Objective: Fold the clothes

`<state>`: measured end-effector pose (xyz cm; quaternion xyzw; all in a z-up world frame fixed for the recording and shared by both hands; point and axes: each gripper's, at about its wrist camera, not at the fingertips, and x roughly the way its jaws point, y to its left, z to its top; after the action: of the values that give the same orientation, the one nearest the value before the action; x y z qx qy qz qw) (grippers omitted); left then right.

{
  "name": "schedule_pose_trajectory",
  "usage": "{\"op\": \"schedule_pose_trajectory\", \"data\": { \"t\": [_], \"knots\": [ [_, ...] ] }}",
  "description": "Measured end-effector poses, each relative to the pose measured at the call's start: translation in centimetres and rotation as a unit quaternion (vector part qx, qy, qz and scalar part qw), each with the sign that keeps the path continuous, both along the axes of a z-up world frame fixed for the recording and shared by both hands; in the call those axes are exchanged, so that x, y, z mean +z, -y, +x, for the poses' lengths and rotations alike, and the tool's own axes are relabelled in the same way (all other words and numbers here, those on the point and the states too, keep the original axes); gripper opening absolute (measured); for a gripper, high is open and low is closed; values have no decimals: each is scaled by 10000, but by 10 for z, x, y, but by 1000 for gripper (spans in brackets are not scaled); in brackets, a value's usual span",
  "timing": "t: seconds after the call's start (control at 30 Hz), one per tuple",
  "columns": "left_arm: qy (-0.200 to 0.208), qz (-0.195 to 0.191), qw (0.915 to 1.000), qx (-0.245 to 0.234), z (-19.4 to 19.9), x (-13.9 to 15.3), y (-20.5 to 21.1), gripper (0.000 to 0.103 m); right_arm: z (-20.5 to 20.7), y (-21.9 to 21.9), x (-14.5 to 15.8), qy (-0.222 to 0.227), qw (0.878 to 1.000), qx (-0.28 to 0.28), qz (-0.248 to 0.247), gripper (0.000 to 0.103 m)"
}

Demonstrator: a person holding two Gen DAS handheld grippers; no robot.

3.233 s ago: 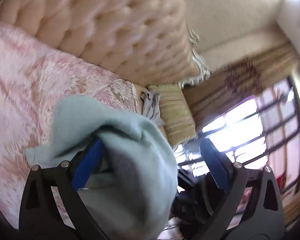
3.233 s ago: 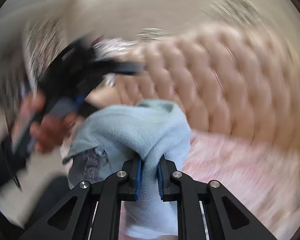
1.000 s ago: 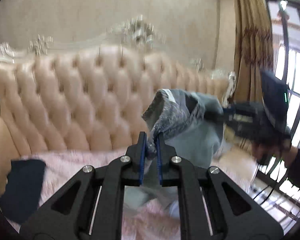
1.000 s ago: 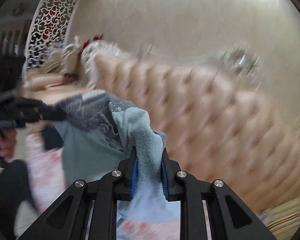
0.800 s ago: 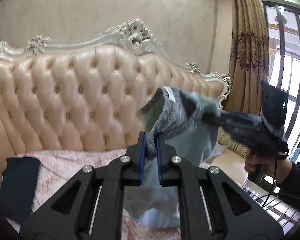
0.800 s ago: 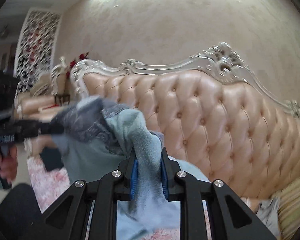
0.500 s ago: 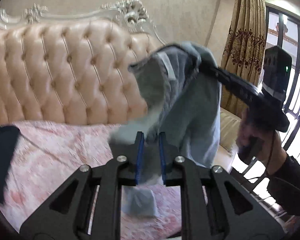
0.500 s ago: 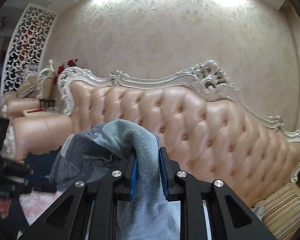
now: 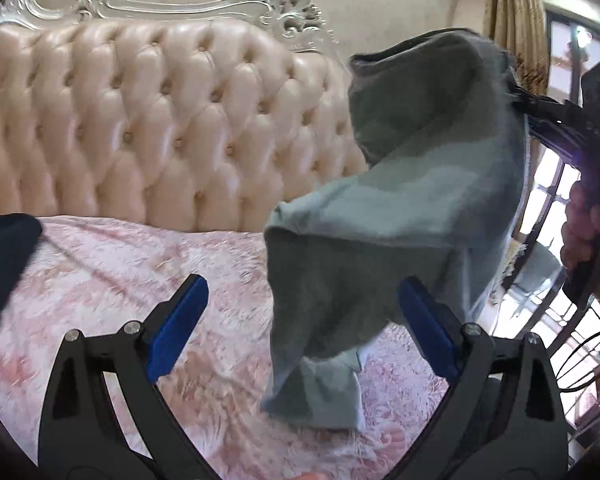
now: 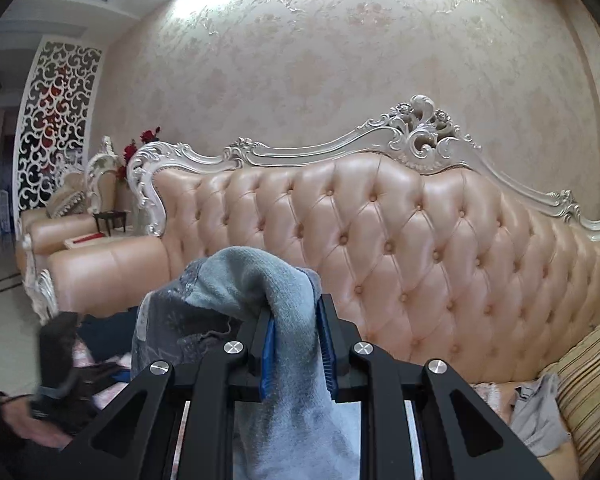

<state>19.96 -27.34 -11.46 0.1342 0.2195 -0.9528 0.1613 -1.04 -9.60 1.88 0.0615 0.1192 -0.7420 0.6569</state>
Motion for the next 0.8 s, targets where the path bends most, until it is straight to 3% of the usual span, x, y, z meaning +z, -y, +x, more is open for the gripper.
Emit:
{"op": "schedule_pose_trajectory", "data": {
  "t": [0.1, 0.17, 0.23, 0.27, 0.33, 0.4, 0.5, 0.63, 0.8],
  "knots": [
    [15, 102, 9996, -255, -17, -15, 22, 95, 2, -4, 5, 9, 9998, 184, 44, 20],
    [-10, 314, 9985, -442, -26, -23, 36, 85, 4, -7, 9, -1, 9996, 291, 67, 20],
    [-318, 838, 9906, -1032, -33, -25, 48, 62, 4, -10, 10, 18, 9993, 372, 83, 20],
    [-288, 935, 9876, -1224, -37, -23, 49, 54, 2, -13, 9, 41, 9993, 358, 87, 20],
    [-38, 956, 9846, -1461, -45, -15, 46, 20, -3, -18, 5, 132, 9996, 252, 90, 20],
    [228, 788, 9880, -1309, -45, 2, 42, 6, -10, -24, -3, 265, 9996, 77, 91, 20],
    [518, 453, 9936, -892, -40, 34, 36, 4, -21, -33, -37, 611, 9976, -226, 222, 20],
    [305, -55, 9993, -203, -21, 88, 32, 3, -34, -44, -82, 1074, 9915, -619, 399, 20],
    [356, -762, 9965, 17, -29, 127, 15, 3, -9, -47, -150, 1454, 9845, -261, 948, 21]
  ]
}}
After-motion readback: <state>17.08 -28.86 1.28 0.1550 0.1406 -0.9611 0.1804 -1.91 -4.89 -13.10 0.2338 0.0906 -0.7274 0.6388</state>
